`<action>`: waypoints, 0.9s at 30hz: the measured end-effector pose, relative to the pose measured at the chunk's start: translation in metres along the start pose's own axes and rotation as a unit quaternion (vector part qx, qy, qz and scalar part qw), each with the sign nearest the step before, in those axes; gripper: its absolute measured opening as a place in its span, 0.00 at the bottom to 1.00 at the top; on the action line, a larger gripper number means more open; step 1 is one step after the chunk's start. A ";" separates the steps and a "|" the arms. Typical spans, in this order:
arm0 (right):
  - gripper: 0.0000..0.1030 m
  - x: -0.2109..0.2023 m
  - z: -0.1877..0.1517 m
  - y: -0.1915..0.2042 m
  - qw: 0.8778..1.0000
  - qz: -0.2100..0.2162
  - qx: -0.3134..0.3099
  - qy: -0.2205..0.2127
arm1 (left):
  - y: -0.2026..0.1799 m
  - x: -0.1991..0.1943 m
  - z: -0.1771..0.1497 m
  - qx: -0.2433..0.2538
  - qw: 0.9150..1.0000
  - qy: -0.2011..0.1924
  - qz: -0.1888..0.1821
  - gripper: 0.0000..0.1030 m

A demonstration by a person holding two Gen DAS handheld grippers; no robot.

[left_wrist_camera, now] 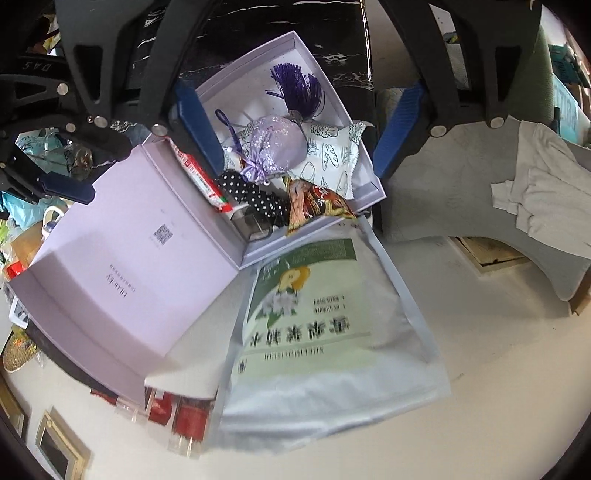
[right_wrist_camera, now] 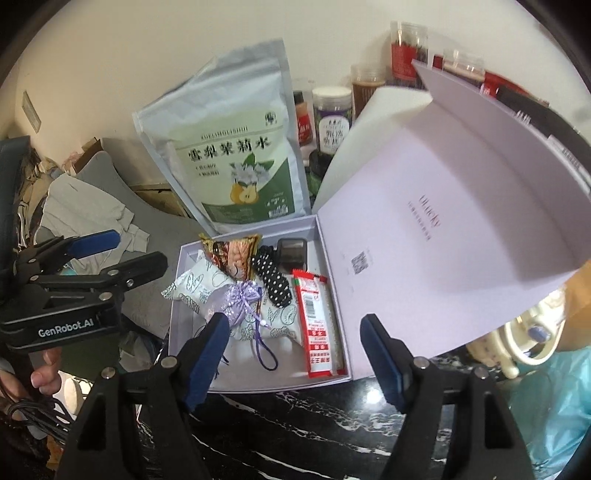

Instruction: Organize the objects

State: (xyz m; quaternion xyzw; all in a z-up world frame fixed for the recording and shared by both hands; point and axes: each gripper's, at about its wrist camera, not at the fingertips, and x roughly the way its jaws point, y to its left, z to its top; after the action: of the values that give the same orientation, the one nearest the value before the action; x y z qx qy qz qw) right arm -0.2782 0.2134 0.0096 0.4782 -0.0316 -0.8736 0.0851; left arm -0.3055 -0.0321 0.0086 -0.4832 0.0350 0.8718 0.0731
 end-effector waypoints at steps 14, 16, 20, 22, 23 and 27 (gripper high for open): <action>0.84 -0.075 -0.006 -0.001 0.998 0.012 -0.049 -0.029 | -0.036 -0.096 -0.010 -0.036 0.997 -0.043 0.049 0.82; 0.86 -0.086 -0.012 -0.003 0.998 0.008 -0.058 -0.030 | -0.043 -0.111 -0.016 -0.050 0.996 -0.055 0.055 0.82; 0.88 -0.108 -0.025 -0.009 0.997 0.016 -0.069 -0.037 | -0.060 -0.133 -0.029 -0.064 0.994 -0.064 0.061 0.82; 0.88 -0.117 -0.031 -0.011 0.996 0.018 -0.081 -0.036 | -0.069 -0.140 -0.035 -0.067 0.993 -0.064 0.067 0.82; 0.88 -0.121 -0.035 -0.013 0.995 0.018 -0.086 -0.036 | -0.074 -0.146 -0.038 -0.071 0.993 -0.065 0.075 0.82; 0.88 -0.135 -0.049 -0.020 0.994 0.028 -0.094 -0.039 | -0.093 -0.162 -0.049 -0.073 0.991 -0.073 0.084 0.82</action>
State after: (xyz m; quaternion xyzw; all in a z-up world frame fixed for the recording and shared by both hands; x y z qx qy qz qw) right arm -0.1681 0.2587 0.0926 0.4329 0.0345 -0.8877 0.1530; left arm -0.1647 0.0383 0.1208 -0.4176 0.0063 0.9080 -0.0337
